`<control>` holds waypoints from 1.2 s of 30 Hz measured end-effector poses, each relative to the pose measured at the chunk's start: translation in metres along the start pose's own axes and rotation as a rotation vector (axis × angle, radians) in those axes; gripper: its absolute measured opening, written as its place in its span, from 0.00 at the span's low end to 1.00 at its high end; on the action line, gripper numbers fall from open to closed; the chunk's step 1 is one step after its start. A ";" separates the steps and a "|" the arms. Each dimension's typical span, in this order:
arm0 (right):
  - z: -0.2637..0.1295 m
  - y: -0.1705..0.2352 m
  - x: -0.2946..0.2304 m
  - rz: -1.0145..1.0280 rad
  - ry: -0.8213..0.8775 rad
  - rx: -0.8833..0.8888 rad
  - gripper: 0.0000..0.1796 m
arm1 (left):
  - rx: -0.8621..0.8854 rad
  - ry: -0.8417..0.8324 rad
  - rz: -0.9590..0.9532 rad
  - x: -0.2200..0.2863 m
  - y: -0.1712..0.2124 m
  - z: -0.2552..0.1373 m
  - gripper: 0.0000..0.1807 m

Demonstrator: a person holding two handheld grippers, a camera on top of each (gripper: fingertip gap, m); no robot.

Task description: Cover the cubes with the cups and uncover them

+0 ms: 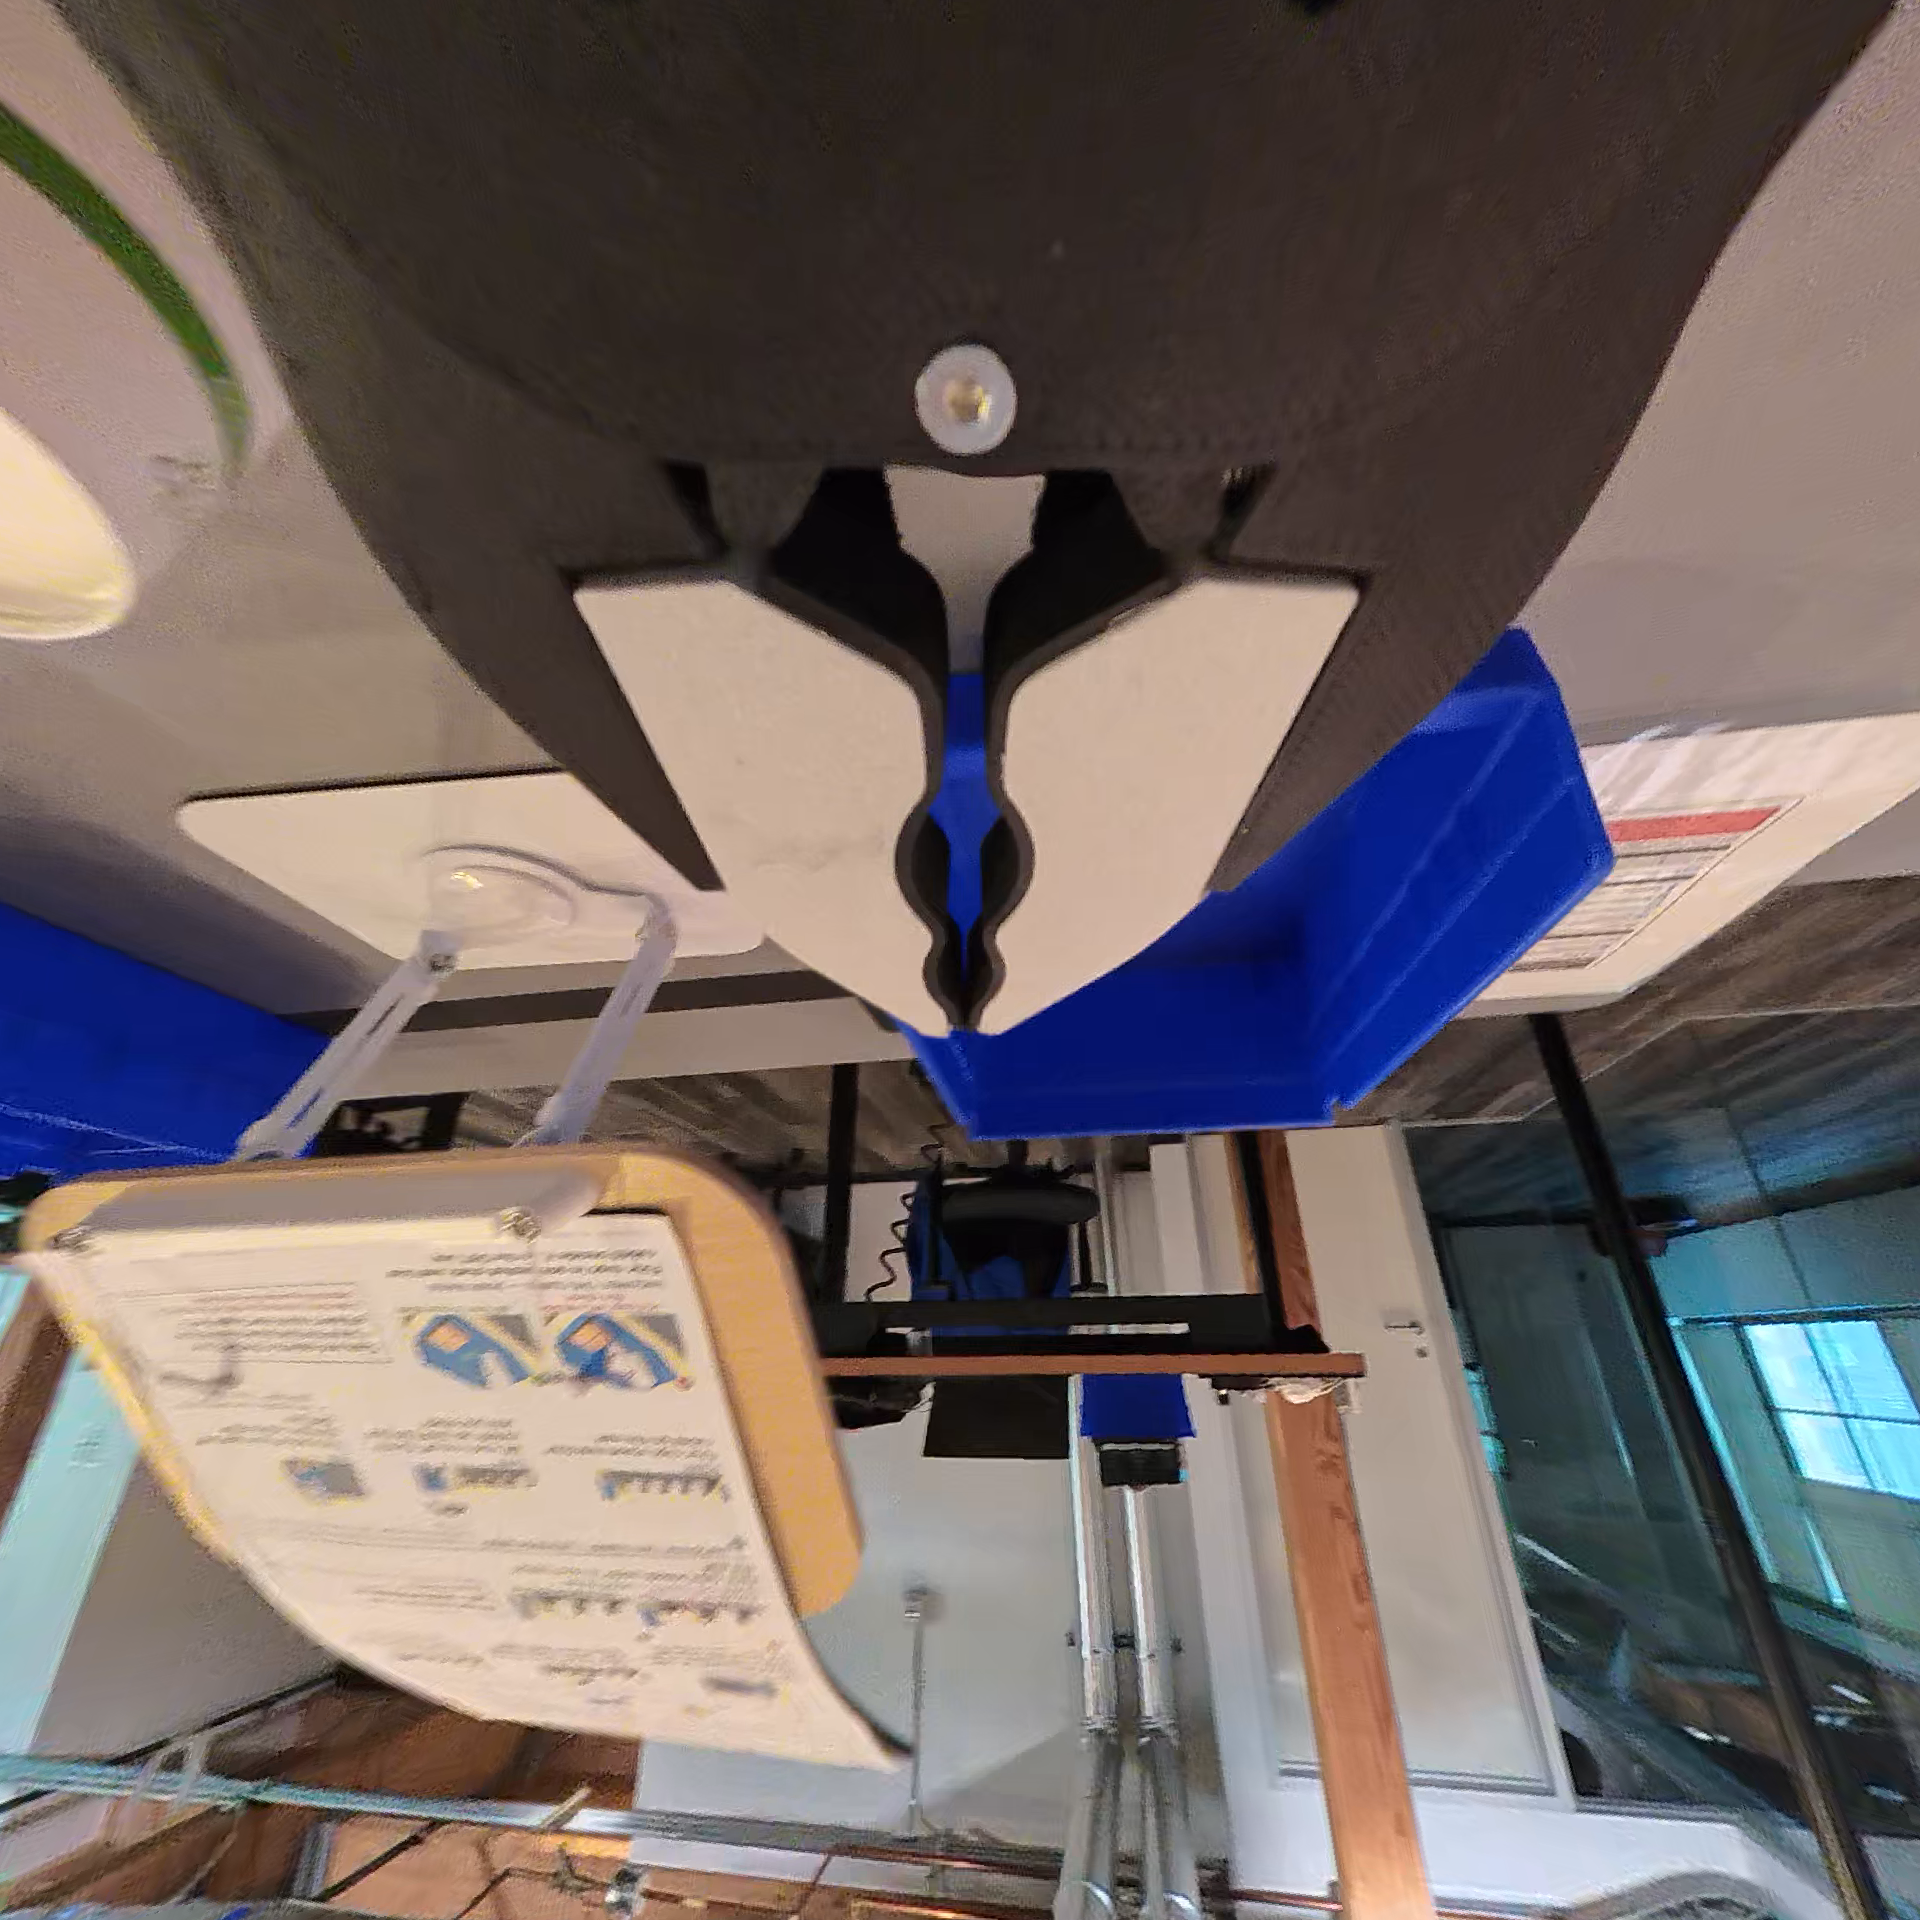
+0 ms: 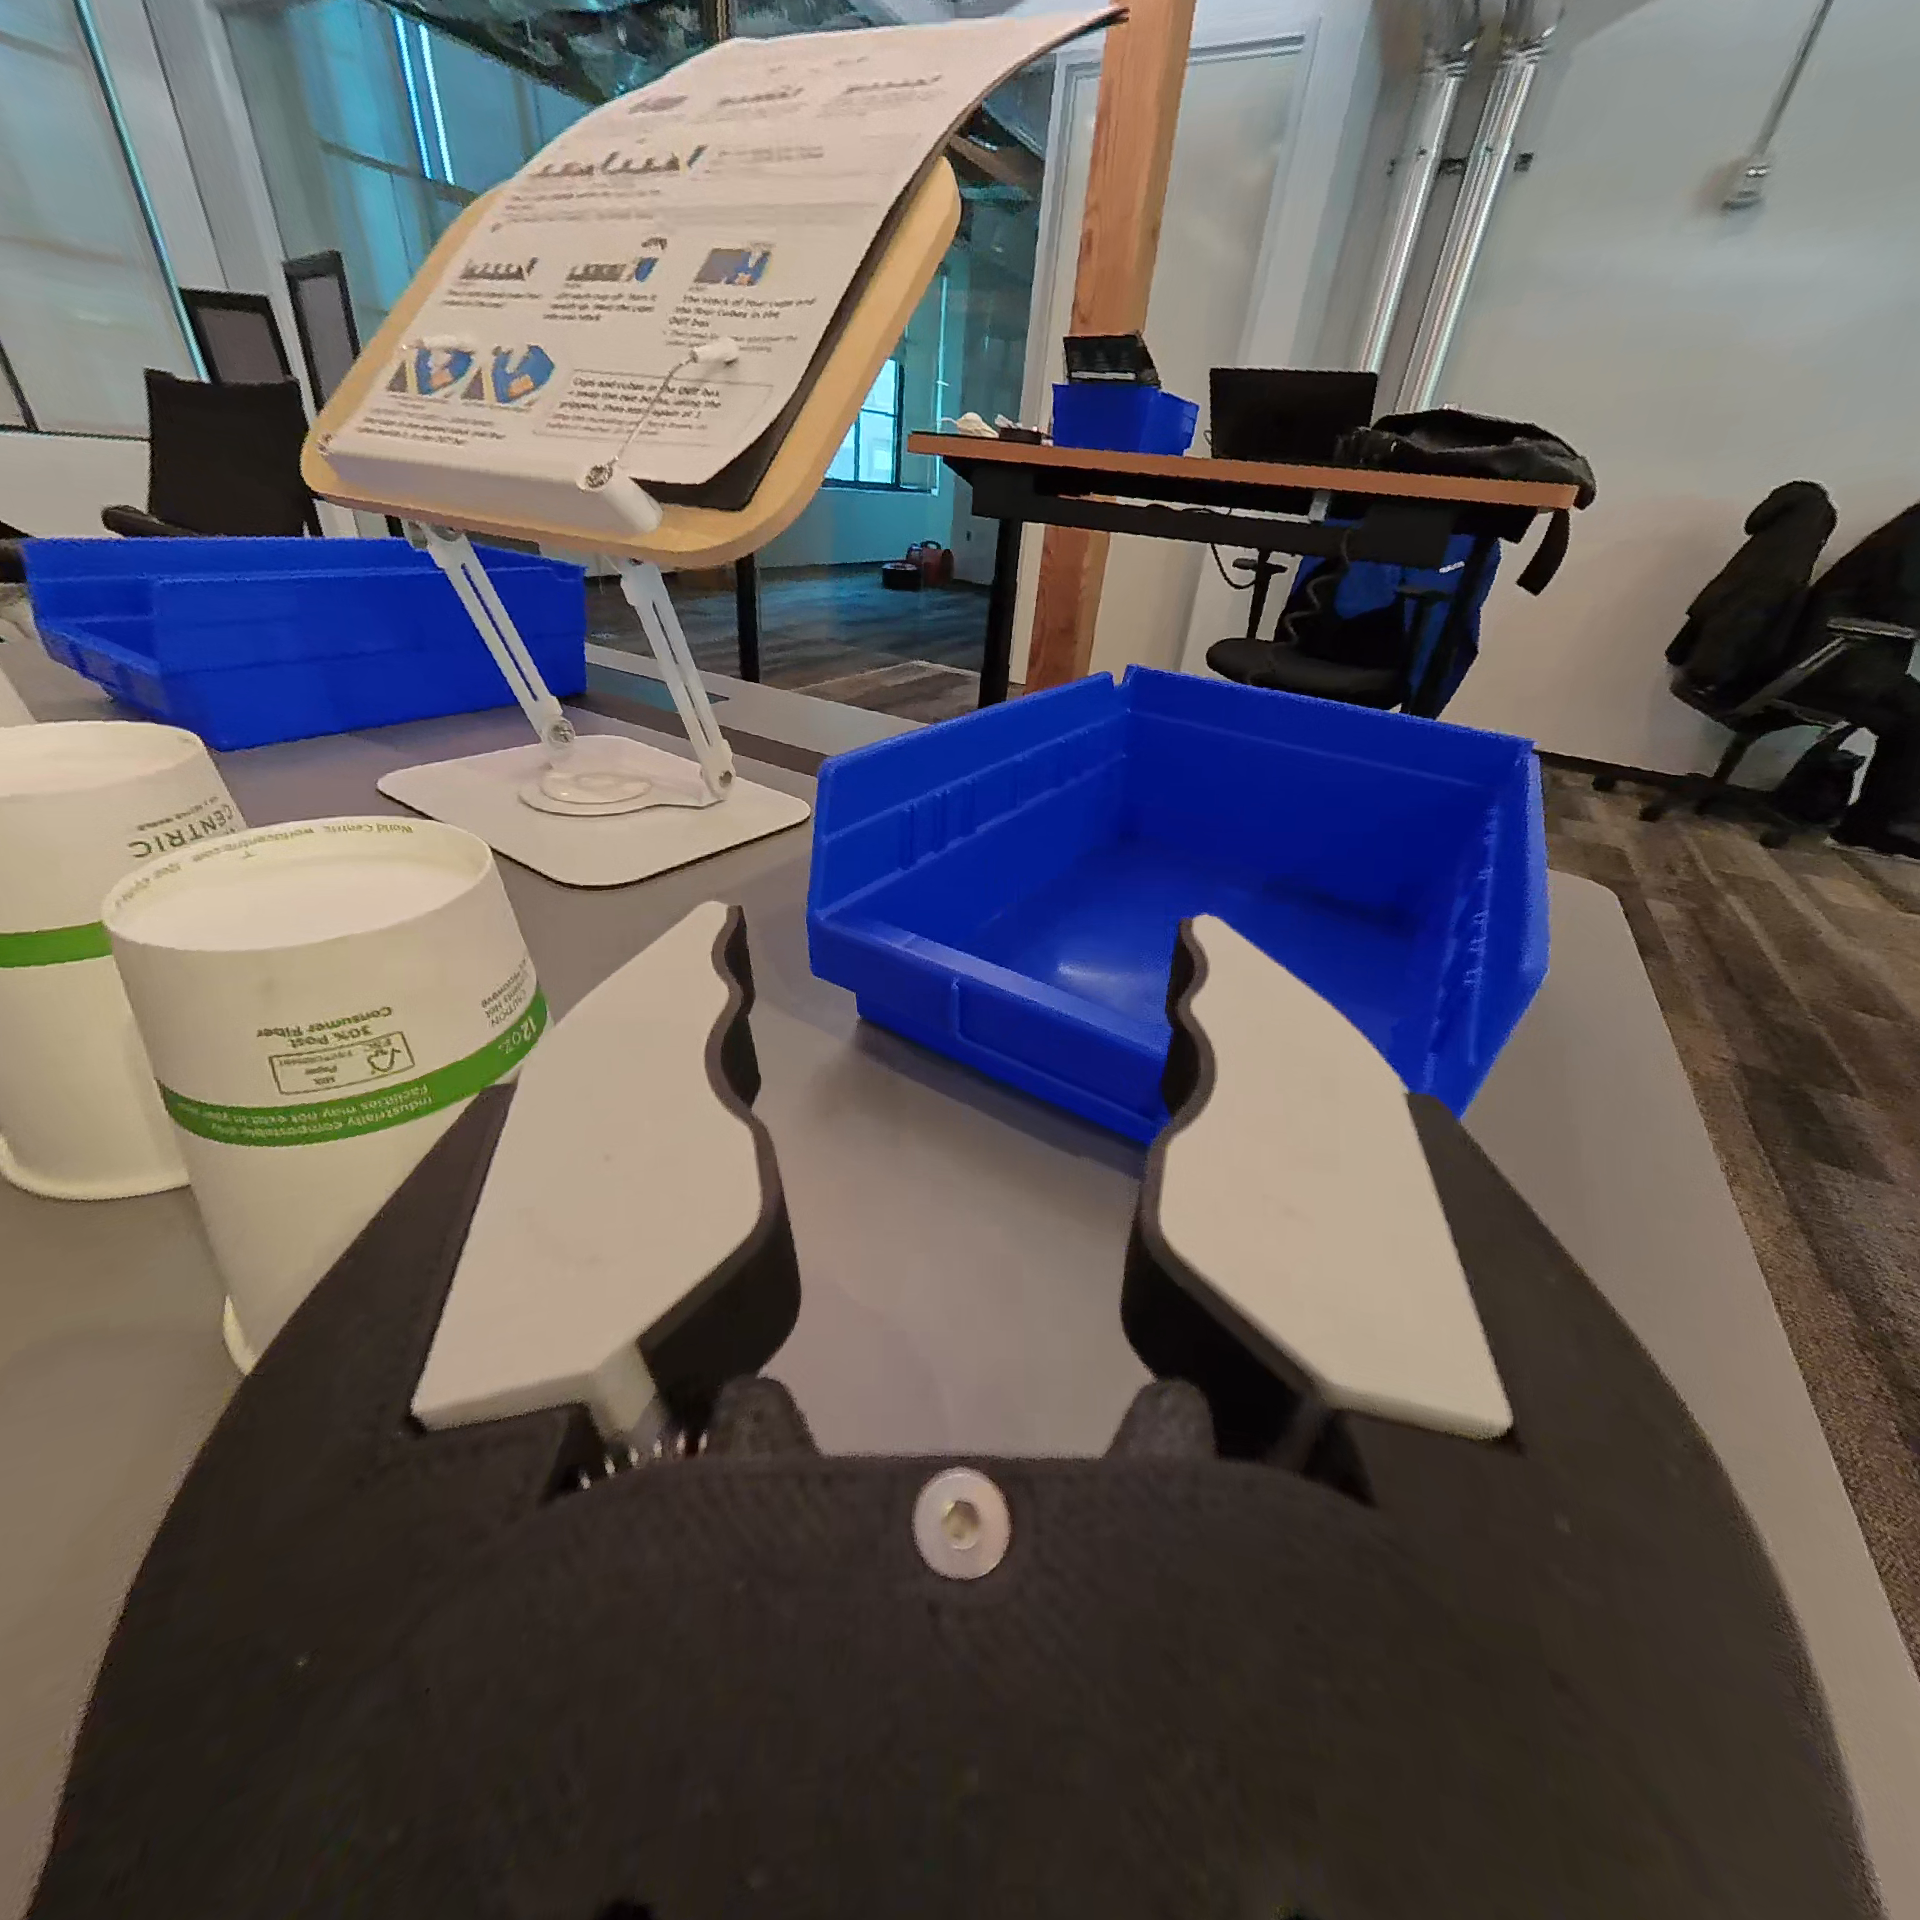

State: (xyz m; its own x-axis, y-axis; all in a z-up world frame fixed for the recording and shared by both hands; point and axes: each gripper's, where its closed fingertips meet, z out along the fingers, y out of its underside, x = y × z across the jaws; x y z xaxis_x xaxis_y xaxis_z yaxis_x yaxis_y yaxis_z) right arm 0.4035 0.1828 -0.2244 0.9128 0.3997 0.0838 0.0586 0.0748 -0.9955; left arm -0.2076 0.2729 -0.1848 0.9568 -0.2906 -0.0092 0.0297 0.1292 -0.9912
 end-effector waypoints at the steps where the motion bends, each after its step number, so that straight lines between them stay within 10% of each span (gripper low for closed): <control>1: 0.000 0.001 0.000 0.001 0.000 -0.006 0.43 | -0.012 -0.023 0.013 -0.004 0.010 0.002 0.00; 36: 0.001 -0.001 0.000 0.004 -0.001 0.008 0.49 | -0.110 -0.028 0.105 0.004 0.036 0.010 0.00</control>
State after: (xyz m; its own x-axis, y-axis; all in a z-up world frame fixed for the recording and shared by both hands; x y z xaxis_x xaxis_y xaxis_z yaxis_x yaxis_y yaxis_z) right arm 0.4029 0.1833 -0.2230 0.9128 0.4006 0.0797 0.0516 0.0805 -0.9954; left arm -0.2001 0.2862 -0.2192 0.9607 -0.2543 -0.1114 -0.1014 0.0521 -0.9935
